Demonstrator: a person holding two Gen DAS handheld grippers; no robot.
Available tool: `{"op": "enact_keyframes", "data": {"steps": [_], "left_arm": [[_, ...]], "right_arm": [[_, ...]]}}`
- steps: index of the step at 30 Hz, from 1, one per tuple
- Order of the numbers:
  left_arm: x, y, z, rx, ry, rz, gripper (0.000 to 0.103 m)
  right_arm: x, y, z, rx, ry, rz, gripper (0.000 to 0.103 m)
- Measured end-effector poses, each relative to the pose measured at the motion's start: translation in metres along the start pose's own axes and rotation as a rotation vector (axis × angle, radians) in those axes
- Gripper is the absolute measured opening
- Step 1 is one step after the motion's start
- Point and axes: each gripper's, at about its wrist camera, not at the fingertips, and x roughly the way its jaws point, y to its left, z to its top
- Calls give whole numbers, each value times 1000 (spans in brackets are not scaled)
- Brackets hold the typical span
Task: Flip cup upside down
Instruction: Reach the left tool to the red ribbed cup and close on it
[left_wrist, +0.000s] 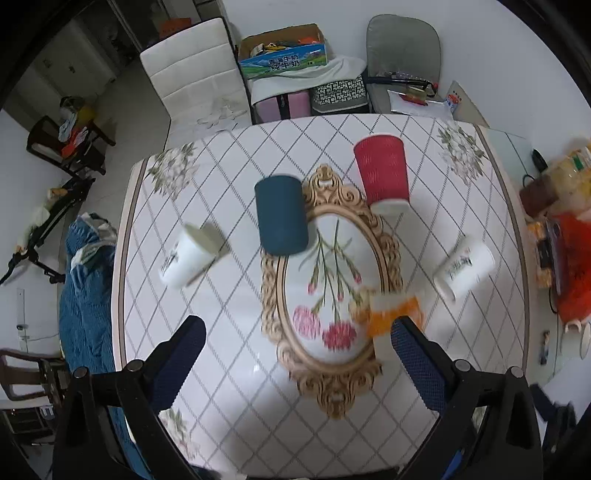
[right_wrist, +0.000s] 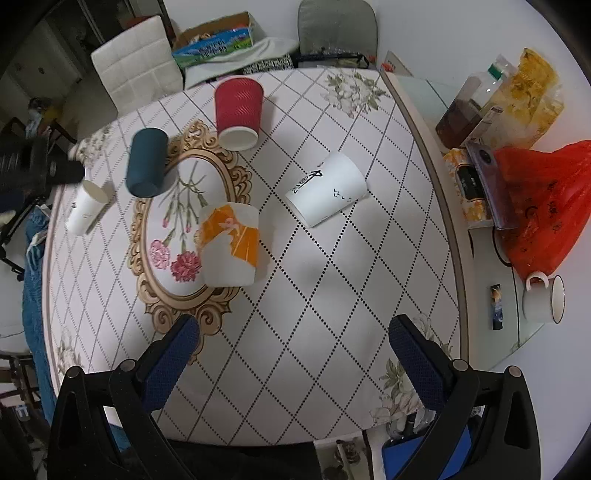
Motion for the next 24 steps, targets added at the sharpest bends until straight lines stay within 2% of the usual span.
{"op": "enact_keyframes", "data": {"steps": [7,13,19,24], "left_arm": [[49,-13,57,37,42,2,103],[96,-36,100,91,109,-22,103],[130,-61,132,124,165,-71,103],[155,-81,150,141,214,-102,103]], "right_arm": [[43,2,20,15,77,-30,103],[89,7,24,-5,187,-64,103],[122,9,20,-3,287,-68,103],[135,6,17,22,329,-63,103]]}}
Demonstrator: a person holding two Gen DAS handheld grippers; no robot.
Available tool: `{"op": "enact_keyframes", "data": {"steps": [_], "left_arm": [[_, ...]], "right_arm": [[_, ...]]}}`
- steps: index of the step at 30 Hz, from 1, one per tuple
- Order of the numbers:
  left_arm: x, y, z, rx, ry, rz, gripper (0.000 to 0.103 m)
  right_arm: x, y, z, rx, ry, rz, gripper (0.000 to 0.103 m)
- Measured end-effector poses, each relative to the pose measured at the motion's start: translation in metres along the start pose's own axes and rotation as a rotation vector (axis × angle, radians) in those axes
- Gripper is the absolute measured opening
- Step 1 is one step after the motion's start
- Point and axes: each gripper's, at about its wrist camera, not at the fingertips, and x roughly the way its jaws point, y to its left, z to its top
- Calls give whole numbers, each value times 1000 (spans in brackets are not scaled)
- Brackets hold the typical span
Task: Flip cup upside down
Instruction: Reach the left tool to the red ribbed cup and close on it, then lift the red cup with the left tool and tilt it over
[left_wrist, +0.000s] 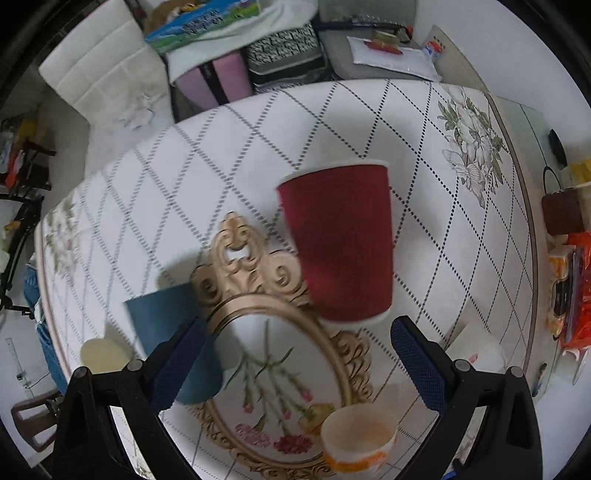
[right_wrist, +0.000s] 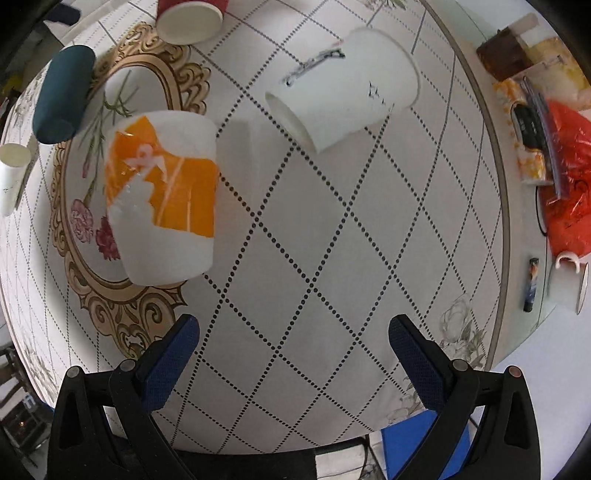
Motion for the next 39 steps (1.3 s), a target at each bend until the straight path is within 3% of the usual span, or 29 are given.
{"op": "enact_keyframes", "data": {"steps": [9,15,19,23,32,39], "left_arm": [[34,-25,28,31,47,-37,103],[53,-39,37,80,49,-13,102],[63,-42,42,105,52,12,82],[69,-41,45,122,46,36,75],[67,-43,42,149,10,62,73],[31,-50,20,171,-42,47,73]], "right_arm": [[11,-18,5,50,25,5,103],[13,-29,8,73,28,5,103],[10,-29,20,86,28,7,103],[13,-33,21,91,30,9,103],[21,-45,14,107,44,33,103],[15,-49,2,111,40,47,103]]}}
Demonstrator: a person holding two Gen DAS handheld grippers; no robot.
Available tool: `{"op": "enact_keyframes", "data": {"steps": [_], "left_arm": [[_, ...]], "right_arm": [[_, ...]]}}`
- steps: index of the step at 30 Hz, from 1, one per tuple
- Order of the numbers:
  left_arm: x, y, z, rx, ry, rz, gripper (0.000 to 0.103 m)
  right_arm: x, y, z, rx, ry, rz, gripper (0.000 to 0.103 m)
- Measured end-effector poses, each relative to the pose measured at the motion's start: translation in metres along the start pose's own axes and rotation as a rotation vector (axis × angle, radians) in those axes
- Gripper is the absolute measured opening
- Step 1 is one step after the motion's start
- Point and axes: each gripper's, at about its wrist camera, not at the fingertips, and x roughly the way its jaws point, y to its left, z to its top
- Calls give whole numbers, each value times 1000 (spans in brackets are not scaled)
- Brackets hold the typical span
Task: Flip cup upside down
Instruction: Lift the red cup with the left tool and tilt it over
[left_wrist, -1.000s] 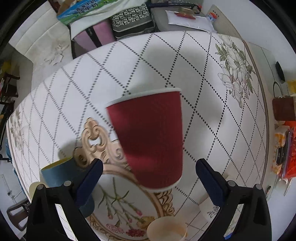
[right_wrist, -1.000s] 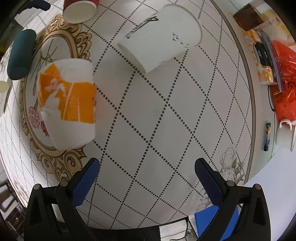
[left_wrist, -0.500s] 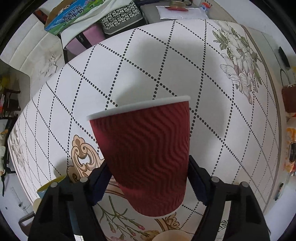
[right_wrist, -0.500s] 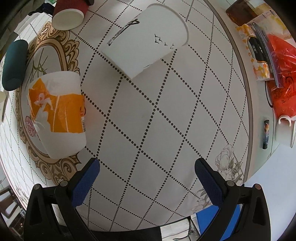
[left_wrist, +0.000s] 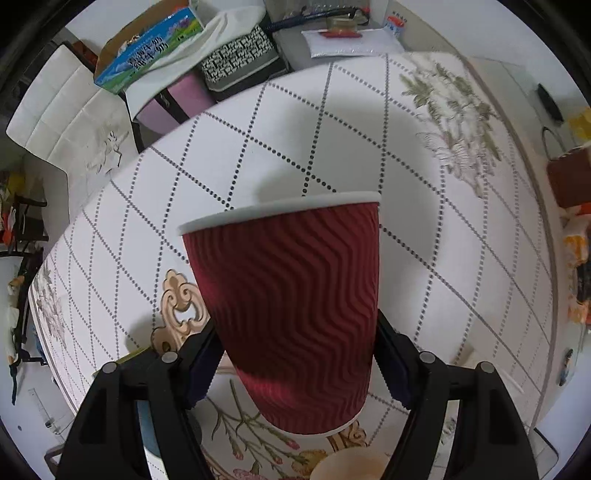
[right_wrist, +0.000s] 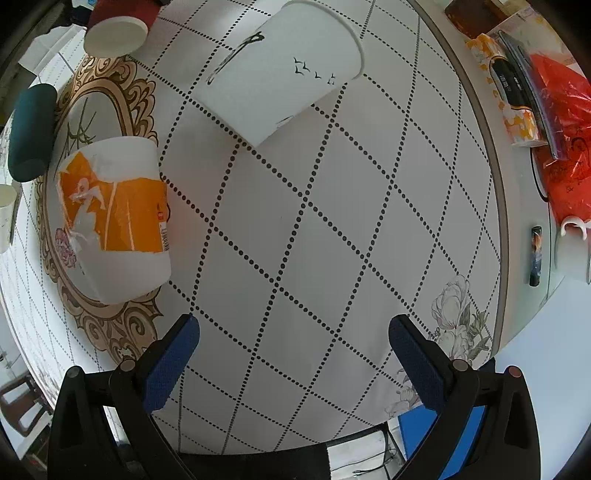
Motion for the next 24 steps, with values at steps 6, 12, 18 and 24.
{"op": "enact_keyframes", "data": {"steps": [6,12,18,24], "left_arm": [[-41,16,-21,-43,-32,-44,73],[-77,31,-59,-84,-47,-73,73],[-103,38,-124,-122,-55,-74,73],[-102,46,-199,-203,-23,-69,73]], "right_arm": [[-18,-1,-9,-9,-33,17,103],[-40,3,-17,-34,-83,44,103],[-56,11,-33,-82,-125,75,103],[-55,27,-51,-168,-140,88,103]]}}
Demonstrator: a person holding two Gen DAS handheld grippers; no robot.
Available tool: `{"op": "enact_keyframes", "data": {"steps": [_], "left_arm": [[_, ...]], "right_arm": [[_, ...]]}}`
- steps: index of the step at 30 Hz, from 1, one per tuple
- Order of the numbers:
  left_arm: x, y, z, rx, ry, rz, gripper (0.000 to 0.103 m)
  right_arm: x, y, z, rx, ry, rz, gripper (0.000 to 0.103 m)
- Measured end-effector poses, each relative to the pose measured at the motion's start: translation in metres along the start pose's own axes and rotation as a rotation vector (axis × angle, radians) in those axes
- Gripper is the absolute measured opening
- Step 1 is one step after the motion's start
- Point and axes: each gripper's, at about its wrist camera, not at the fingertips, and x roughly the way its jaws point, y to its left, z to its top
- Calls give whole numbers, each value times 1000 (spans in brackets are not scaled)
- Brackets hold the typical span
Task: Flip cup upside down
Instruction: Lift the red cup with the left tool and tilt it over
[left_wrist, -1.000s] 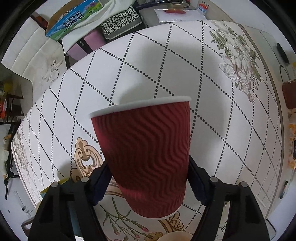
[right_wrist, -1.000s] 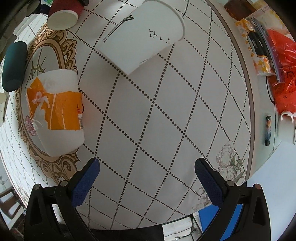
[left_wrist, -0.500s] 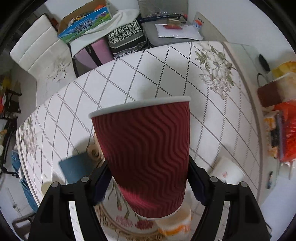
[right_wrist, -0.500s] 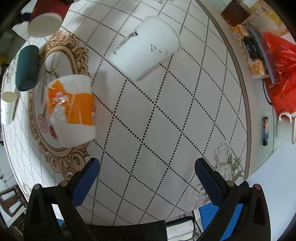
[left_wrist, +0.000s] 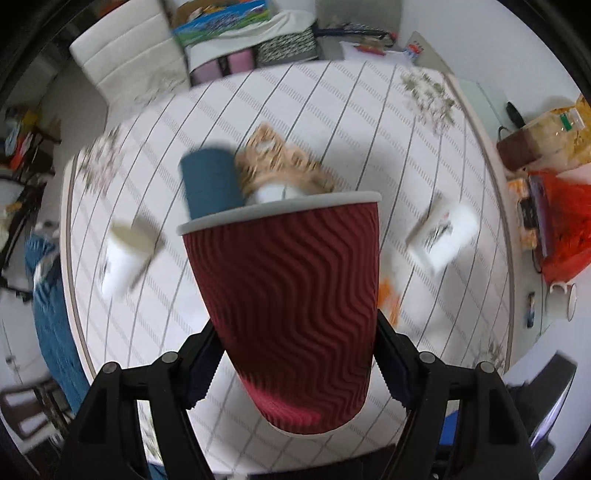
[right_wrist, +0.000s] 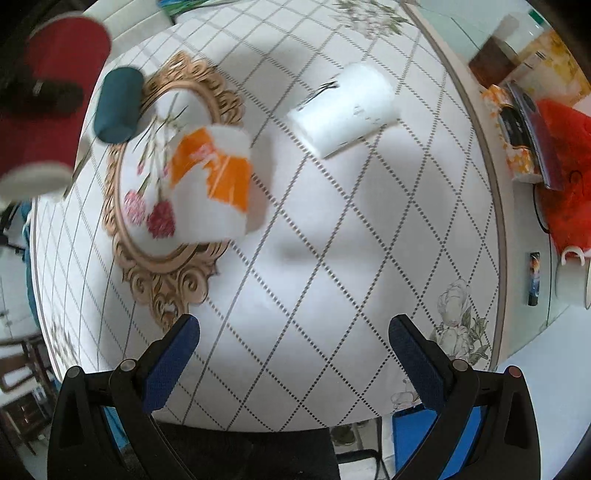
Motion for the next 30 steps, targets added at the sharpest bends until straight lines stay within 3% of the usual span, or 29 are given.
{"op": "enact_keyframes", "data": {"steps": [8,14,24,30], "left_arm": [[34,17,-87,-148,91,-31,73],[66,5,-123,-194,166,-68,73],[112,-29,-148,-192,265,-172,73],[128,-52,-148,-150,279,-180,73]], "right_arm": [[19,24,-40,-139,37,10,103],[39,28,-70,-199,95,15,103],[64,2,-91,-171,168,9,103],[76,-12,-98,-135,195,0,103]]}}
